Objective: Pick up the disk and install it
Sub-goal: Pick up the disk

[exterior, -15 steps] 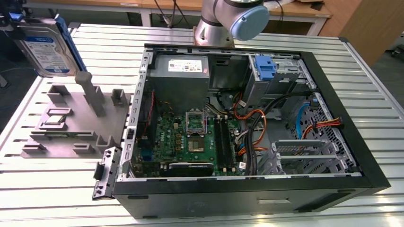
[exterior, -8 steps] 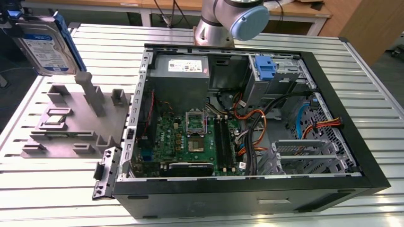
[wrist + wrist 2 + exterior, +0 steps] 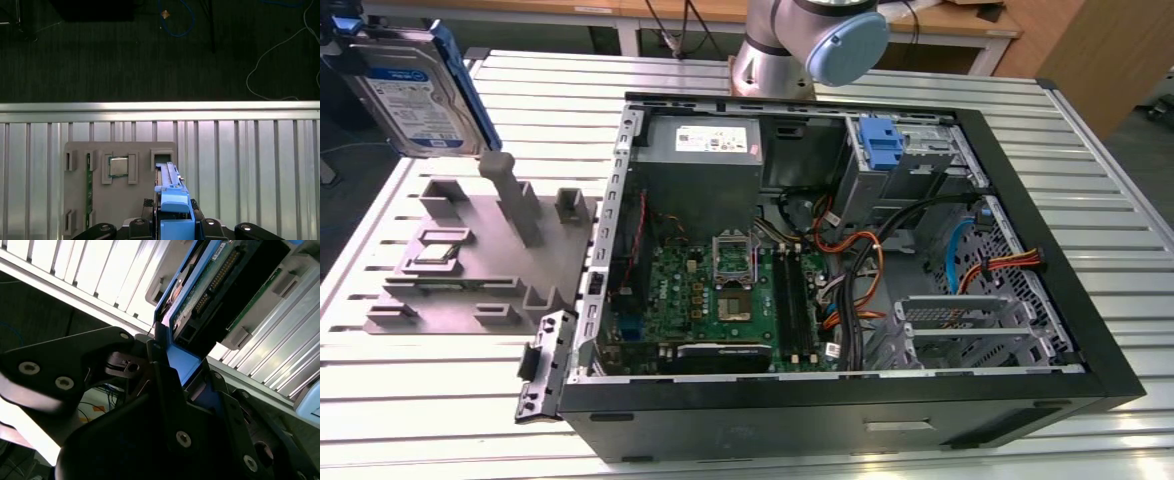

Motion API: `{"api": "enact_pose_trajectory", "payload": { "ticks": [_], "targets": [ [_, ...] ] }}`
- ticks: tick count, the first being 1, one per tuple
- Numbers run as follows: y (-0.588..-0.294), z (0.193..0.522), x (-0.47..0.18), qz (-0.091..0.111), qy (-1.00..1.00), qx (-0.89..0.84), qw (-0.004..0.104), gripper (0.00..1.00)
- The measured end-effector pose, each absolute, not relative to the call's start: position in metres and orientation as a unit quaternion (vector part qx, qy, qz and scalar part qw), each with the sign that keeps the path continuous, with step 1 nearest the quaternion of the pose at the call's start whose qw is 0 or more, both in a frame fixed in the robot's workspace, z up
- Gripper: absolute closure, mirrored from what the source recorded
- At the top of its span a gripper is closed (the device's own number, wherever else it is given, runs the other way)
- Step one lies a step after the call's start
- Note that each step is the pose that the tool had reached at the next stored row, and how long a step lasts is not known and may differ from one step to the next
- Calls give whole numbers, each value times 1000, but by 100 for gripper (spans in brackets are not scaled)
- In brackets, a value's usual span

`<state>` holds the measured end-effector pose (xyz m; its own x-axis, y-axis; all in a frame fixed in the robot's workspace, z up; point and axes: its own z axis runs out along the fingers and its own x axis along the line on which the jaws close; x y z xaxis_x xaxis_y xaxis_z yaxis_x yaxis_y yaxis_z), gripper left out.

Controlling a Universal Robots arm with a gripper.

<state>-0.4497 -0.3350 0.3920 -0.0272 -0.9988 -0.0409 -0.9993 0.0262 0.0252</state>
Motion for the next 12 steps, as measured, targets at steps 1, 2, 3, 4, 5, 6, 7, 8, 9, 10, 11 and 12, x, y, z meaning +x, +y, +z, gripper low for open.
{"api": "enact_pose_trajectory", "payload": {
  "ticks": [1,2,3,4,5,6,7,8,9,10,11,12],
  "targets": [
    [-335,392,-450,23,716,-697,6,63],
    [-335,393,-450,23,716,-697,6,63],
    [-335,393,-450,23,716,-697,6,63],
    [-335,393,-450,23,716,-697,6,63],
    [-335,393,-450,23,716,-697,6,63],
    [-335,393,-450,23,716,-697,6,63],
    [-335,394,-450,23,716,-697,6,63],
    [-335,394,-450,23,716,-697,6,63],
    [-335,394,-450,23,716,-697,6,63],
    [-335,394,-450,23,716,-697,6,63],
    [-335,395,-450,23,716,-697,6,63],
    [-335,395,-450,23,716,-697,6,63]
  ]
}}
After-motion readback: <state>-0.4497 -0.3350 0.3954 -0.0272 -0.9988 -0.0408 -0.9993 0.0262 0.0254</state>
